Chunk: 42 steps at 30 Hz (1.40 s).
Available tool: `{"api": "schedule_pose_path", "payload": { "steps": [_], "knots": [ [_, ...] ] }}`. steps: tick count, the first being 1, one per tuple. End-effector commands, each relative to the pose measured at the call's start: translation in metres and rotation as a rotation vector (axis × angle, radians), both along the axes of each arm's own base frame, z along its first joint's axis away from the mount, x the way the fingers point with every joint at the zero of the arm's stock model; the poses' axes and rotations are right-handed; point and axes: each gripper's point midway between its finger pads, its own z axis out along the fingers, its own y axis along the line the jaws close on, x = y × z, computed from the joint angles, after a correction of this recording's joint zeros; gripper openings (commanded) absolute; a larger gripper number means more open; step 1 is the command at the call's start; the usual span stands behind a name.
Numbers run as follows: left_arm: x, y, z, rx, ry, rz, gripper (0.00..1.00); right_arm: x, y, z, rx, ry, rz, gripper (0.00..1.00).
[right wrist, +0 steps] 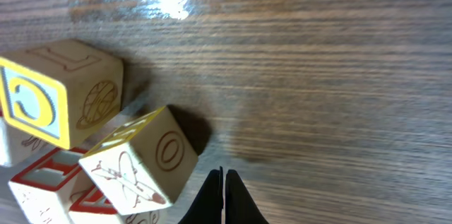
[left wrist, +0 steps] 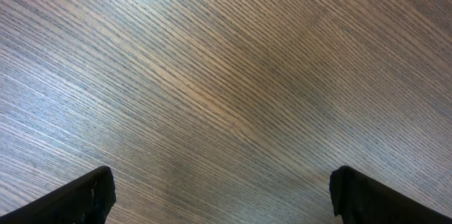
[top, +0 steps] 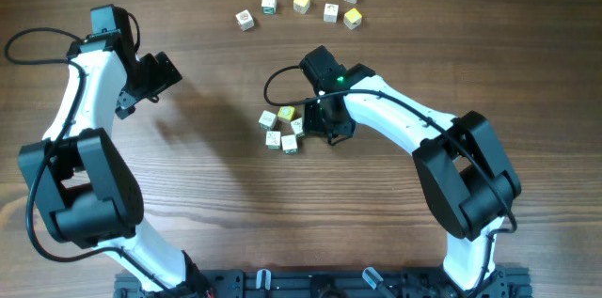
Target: Form a circle
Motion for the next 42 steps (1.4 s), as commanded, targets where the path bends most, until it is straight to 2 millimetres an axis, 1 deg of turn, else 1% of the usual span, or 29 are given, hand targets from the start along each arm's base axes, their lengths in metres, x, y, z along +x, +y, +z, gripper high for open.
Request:
{"api": "schedule_pose_path", "payload": {
  "steps": [1, 8, 12, 15, 19, 27, 29, 33, 37, 39, 40, 42],
  "knots": [
    [-0.001, 0.003, 0.007, 0.013, -0.013, 0.005, 1.00, -0.004, 0.009, 0.006, 0.046, 0.012, -0.001, 0.04],
    [-0.001, 0.003, 0.007, 0.013, -0.013, 0.006, 1.00, 0.004, 0.014, 0.008, 0.068, -0.021, 0.000, 0.04],
    [-0.001, 0.003, 0.007, 0.013, -0.013, 0.006, 1.00, 0.007, 0.007, 0.006, 0.031, -0.043, -0.009, 0.04],
    [-0.001, 0.003, 0.007, 0.013, -0.013, 0.005, 1.00, 0.007, 0.008, 0.006, 0.032, -0.041, -0.009, 0.04],
    [-0.001, 0.003, 0.007, 0.013, -0.013, 0.005, 1.00, 0.001, 0.016, 0.009, 0.080, -0.008, 0.003, 0.05],
    [-0.001, 0.003, 0.006, 0.013, -0.013, 0.006, 1.00, 0.000, 0.016, 0.009, 0.083, -0.001, 0.004, 0.04],
    [-0.001, 0.003, 0.007, 0.013, -0.013, 0.005, 1.00, 0.003, 0.011, 0.007, 0.057, -0.020, -0.002, 0.04],
    [-0.001, 0.003, 0.007, 0.013, -0.013, 0.006, 1.00, 0.014, -0.004, 0.005, -0.030, -0.078, -0.023, 0.04],
    [-0.001, 0.003, 0.006, 0.013, -0.013, 0.006, 1.00, 0.032, -0.014, 0.019, -0.033, -0.111, -0.020, 0.06],
    [-0.001, 0.003, 0.007, 0.013, -0.013, 0.006, 1.00, 0.045, -0.026, 0.029, -0.035, -0.133, -0.011, 0.08],
    [-0.001, 0.003, 0.007, 0.013, -0.013, 0.006, 1.00, 0.052, -0.035, 0.033, -0.043, -0.139, -0.017, 0.09],
    [-0.001, 0.003, 0.007, 0.013, -0.013, 0.005, 1.00, 0.062, -0.054, 0.035, -0.051, -0.140, -0.046, 0.11]
  ]
}}
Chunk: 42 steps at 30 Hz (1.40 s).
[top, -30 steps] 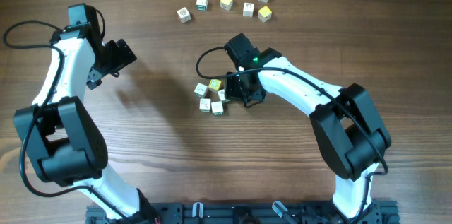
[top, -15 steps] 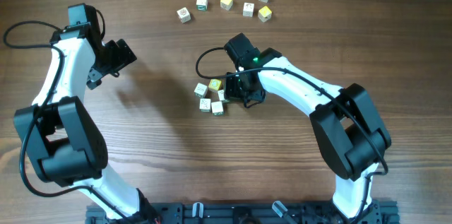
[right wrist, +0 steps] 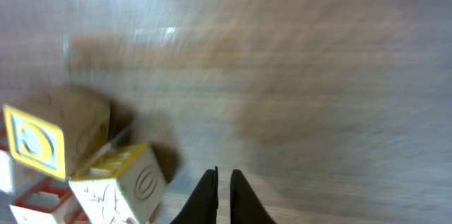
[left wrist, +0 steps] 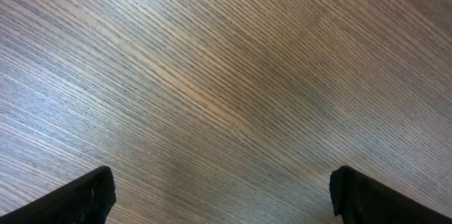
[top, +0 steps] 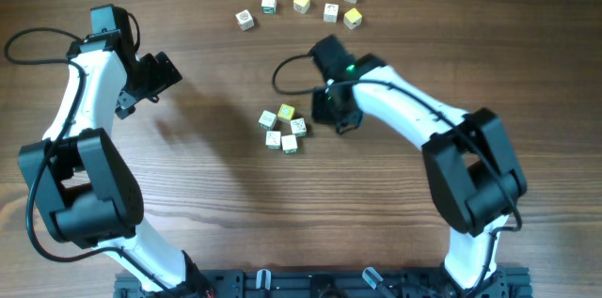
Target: Form a circle
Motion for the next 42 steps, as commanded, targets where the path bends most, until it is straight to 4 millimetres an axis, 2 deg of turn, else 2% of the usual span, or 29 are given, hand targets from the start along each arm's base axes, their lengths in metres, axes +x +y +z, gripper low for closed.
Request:
{"api": "schedule_pose_path", "payload": {
  "steps": [1, 4, 6, 8, 10, 11, 13, 16, 17, 18, 19, 20, 21, 22, 27, 30, 32, 35, 38, 40, 42],
  "knots": [
    [-0.001, 0.003, 0.007, 0.013, -0.013, 0.005, 1.00, 0.035, -0.035, 0.023, -0.012, -0.083, -0.039, 0.11],
    [-0.001, 0.020, 0.009, 0.109, -0.012, 0.020, 1.00, 0.051, -0.063, 0.023, -0.019, -0.105, -0.063, 0.16],
    [0.000, 0.023, 0.010, 0.126, -0.015, 0.025, 1.00, 0.061, -0.086, 0.024, -0.028, -0.113, -0.095, 0.17],
    [0.001, 0.023, 0.010, 0.125, -0.020, 0.032, 1.00, 0.069, -0.113, 0.023, -0.060, -0.126, -0.115, 0.17],
    [0.013, 0.026, 0.014, 0.135, -0.070, 0.038, 1.00, 0.077, -0.146, 0.023, -0.126, -0.144, -0.164, 0.17],
    [0.021, 0.023, 0.015, 0.115, -0.106, 0.033, 1.00, 0.080, -0.160, 0.023, -0.150, -0.149, -0.181, 0.17],
    [0.032, -0.012, 0.016, -0.079, -0.164, -0.038, 1.00, 0.083, -0.189, 0.023, -0.181, -0.151, -0.220, 0.19],
    [0.033, -0.062, 0.024, -0.331, -0.204, -0.195, 1.00, 0.084, -0.222, 0.023, -0.193, -0.142, -0.269, 0.49],
    [0.032, -0.069, 0.026, -0.365, -0.209, -0.219, 1.00, 0.084, -0.231, 0.022, -0.194, -0.138, -0.292, 0.64],
    [0.031, -0.074, 0.028, -0.392, -0.209, -0.225, 0.98, 0.083, -0.240, 0.022, -0.196, -0.134, -0.314, 1.00],
    [0.027, -0.077, 0.027, -0.412, -0.194, -0.224, 0.87, 0.084, -0.247, 0.022, -0.196, -0.138, -0.331, 1.00],
    [0.022, -0.080, 0.027, -0.432, -0.176, -0.222, 0.68, 0.084, -0.252, 0.022, -0.196, -0.141, -0.342, 1.00],
    [0.016, -0.084, 0.027, -0.458, -0.155, -0.220, 0.59, 0.084, -0.255, 0.022, -0.196, -0.140, -0.350, 1.00],
    [0.009, -0.087, 0.025, -0.469, -0.124, -0.216, 0.57, 0.084, -0.256, 0.022, -0.191, -0.140, -0.357, 1.00],
    [-0.029, -0.100, 0.014, -0.426, 0.066, -0.219, 0.60, 0.094, -0.256, 0.025, -0.177, -0.180, -0.360, 1.00],
    [-0.063, -0.106, 0.012, -0.337, 0.218, -0.254, 0.47, 0.105, -0.257, 0.029, -0.171, -0.227, -0.364, 1.00],
    [-0.070, -0.113, 0.023, -0.311, 0.223, -0.282, 0.42, 0.110, -0.257, 0.030, -0.169, -0.247, -0.365, 1.00],
    [-0.069, -0.124, 0.062, -0.222, 0.101, -0.322, 0.43, 0.118, -0.258, 0.034, -0.164, -0.284, -0.369, 1.00],
    [-0.071, -0.135, 0.091, -0.144, 0.006, -0.368, 0.47, 0.124, -0.258, 0.037, -0.160, -0.311, -0.370, 1.00],
    [-0.072, -0.148, 0.093, -0.103, -0.002, -0.421, 0.48, 0.127, -0.258, 0.038, -0.159, -0.323, -0.372, 1.00],
    [-0.073, -0.166, 0.084, -0.097, 0.013, -0.477, 0.49, 0.127, -0.258, 0.038, -0.159, -0.324, -0.372, 1.00]
  ]
}}
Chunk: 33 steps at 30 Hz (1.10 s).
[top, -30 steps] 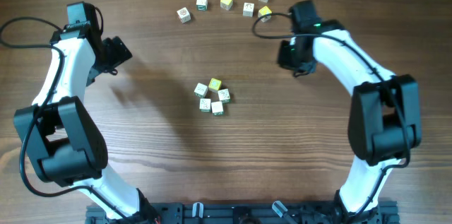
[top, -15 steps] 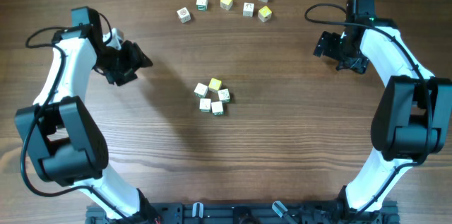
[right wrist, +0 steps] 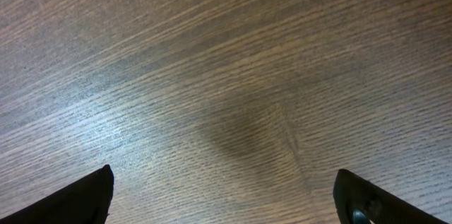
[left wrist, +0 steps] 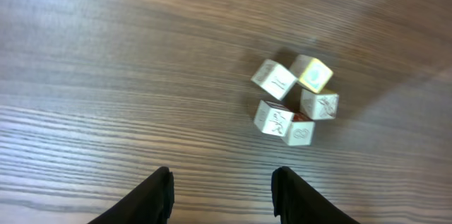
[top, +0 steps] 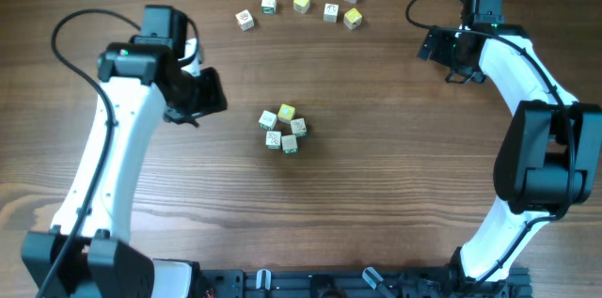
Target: Form a circle
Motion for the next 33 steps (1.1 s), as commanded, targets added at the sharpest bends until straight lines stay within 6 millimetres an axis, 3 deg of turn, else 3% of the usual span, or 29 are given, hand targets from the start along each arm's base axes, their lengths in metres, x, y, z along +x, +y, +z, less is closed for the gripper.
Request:
{"api": "schedule_pose_path", "payload": {
  "steps": [1, 7, 14, 19, 28, 33],
  "knots": [
    [-0.002, -0.022, -0.023, 0.074, 0.029, -0.075, 0.49, 0.007, -0.001, 0.016, -0.014, -0.044, 0.008, 1.00],
    [-0.028, -0.041, -0.075, 0.106, 0.101, -0.160, 0.51, 0.007, -0.001, 0.017, -0.014, -0.044, 0.008, 1.00],
    [-0.030, -0.049, -0.111, 0.090, 0.062, -0.160, 0.52, 0.007, -0.001, 0.017, -0.014, -0.044, 0.008, 1.00],
    [-0.030, -0.064, -0.118, 0.099, 0.019, -0.208, 0.53, 0.007, -0.001, 0.017, -0.013, -0.044, 0.008, 1.00],
    [-0.035, -0.073, -0.138, 0.134, 0.063, -0.252, 0.53, 0.007, -0.001, 0.017, -0.014, -0.044, 0.009, 1.00],
    [-0.029, -0.078, -0.139, 0.126, 0.034, -0.259, 0.53, 0.007, -0.001, 0.017, -0.014, -0.045, 0.008, 1.00]
  ]
}}
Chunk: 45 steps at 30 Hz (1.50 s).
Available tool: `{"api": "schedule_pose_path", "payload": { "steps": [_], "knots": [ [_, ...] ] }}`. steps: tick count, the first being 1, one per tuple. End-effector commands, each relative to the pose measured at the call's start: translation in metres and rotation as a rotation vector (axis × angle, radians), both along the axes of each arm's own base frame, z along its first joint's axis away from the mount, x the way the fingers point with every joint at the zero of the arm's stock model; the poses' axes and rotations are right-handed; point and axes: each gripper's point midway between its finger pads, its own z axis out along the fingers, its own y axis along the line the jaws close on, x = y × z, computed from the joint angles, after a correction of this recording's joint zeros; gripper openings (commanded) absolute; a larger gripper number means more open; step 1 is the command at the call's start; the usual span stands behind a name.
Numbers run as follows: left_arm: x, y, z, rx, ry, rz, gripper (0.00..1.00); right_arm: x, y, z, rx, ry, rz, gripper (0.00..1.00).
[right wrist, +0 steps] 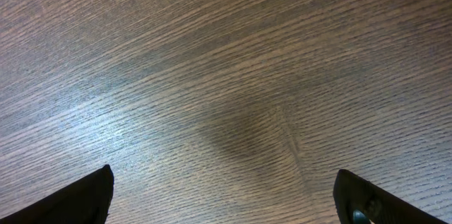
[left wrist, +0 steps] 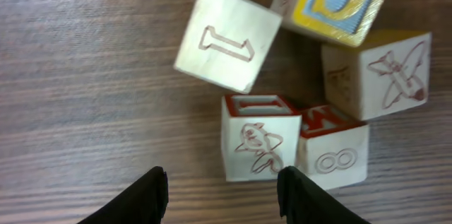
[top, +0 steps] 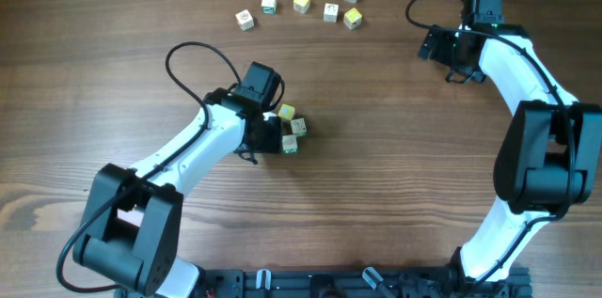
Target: Form a circle
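Several wooden letter blocks sit bunched at mid-table [top: 292,129]. Up close the left wrist view shows a "1" block [left wrist: 227,37], a yellow-and-blue "C" block, an airplane block [left wrist: 378,75], a red-edged animal block [left wrist: 260,139] and a red-edged block with two rings [left wrist: 333,155]. My left gripper [top: 266,136] [left wrist: 220,190] is open at the bunch's left side, low over the table. The animal block lies just ahead of its fingertips, not between them. My right gripper [top: 435,44] [right wrist: 222,199] hangs open over bare wood at the far right.
Several more loose blocks [top: 301,2] are scattered along the table's far edge, with one blue block apart at the far left. The left arm's cable [top: 188,54] loops above the table.
My left arm has moved from left of centre to the bunched blocks, and its open gripper now sits low against their left side. The right arm has not moved.
First my right gripper was shut beside the bunched blocks while the left arm rested at the far left. Then the right gripper stood a little back from them. Later it was open at the far right, with the left arm nearing centre. Now the left gripper is at the bunch.
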Motion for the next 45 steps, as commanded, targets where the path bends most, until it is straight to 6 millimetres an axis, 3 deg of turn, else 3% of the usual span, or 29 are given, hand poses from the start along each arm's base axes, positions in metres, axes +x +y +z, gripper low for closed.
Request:
{"api": "schedule_pose_path", "payload": {
  "steps": [1, 15, 45],
  "knots": [
    [0.000, 0.001, -0.005, 0.016, -0.004, 0.003, 0.53, 0.006, -0.001, 0.016, -0.014, -0.041, 0.008, 1.00],
    [-0.013, -0.006, -0.011, 0.030, 0.018, -0.039, 0.53, 0.006, -0.001, 0.016, -0.013, -0.041, 0.007, 1.00],
    [-0.004, 0.008, -0.011, 0.113, -0.035, -0.028, 0.47, 0.006, -0.001, 0.016, -0.013, -0.041, 0.008, 1.00]
  ]
}}
